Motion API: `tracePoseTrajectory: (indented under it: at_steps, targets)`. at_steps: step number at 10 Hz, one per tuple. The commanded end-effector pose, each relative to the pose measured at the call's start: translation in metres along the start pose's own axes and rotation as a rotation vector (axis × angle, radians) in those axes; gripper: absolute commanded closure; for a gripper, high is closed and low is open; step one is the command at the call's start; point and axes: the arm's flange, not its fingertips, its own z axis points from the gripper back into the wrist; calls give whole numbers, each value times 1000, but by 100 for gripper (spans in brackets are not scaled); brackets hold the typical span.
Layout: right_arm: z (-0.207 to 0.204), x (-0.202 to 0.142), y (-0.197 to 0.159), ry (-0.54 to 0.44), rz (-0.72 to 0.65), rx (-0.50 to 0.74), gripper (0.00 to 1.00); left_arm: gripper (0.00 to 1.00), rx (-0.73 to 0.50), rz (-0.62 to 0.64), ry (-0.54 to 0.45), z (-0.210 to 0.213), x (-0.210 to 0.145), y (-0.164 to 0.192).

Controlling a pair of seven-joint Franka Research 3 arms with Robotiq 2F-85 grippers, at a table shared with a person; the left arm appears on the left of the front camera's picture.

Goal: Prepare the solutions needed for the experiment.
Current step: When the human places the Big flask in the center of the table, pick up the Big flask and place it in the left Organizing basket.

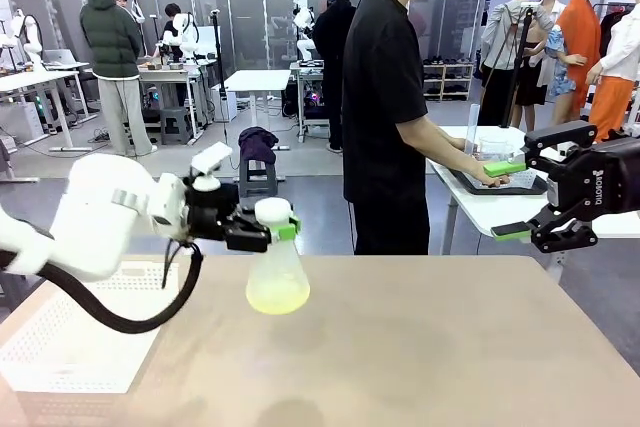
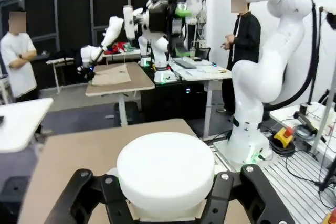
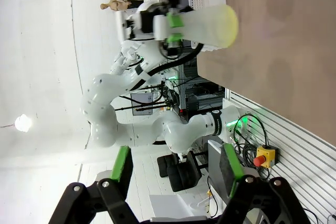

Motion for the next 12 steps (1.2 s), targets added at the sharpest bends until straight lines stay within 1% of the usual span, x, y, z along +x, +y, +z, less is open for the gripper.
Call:
tracePoseTrajectory:
  at_steps: [1, 3, 4, 5, 6, 7, 8, 9, 10, 12]
  targets:
    - [0, 1, 1, 0, 14, 14, 15, 89, 53, -41, 1, 44, 38, -7]
    - [0, 1, 1, 0, 14, 14, 15, 89, 152, -94, -29, 108, 72, -8]
    - [0, 1, 1, 0, 14, 14, 15, 89, 239, -148, -11, 150, 87, -16]
    - [0, 1, 1, 0, 14, 14, 15, 89, 315, -180, -22, 191, 98, -25]
    - [0, 1, 1, 0, 14, 14, 15, 89, 395, -203, -3, 232, 105, -36]
    - [0, 1, 1, 0, 14, 14, 15, 89, 446, -196, -13, 269, 106, -46]
    - [0, 1, 1, 0, 14, 14, 15, 89, 473, -173, -32, 302, 101, -56]
    - [0, 1, 1, 0, 14, 14, 15, 89, 505, -161, -55, 331, 87, -65]
    - [0, 1, 1, 0, 14, 14, 15, 89, 511, -147, -67, 348, 69, -70]
    - [0, 1, 1, 0, 14, 14, 15, 89, 530, -106, -117, 368, 34, -78]
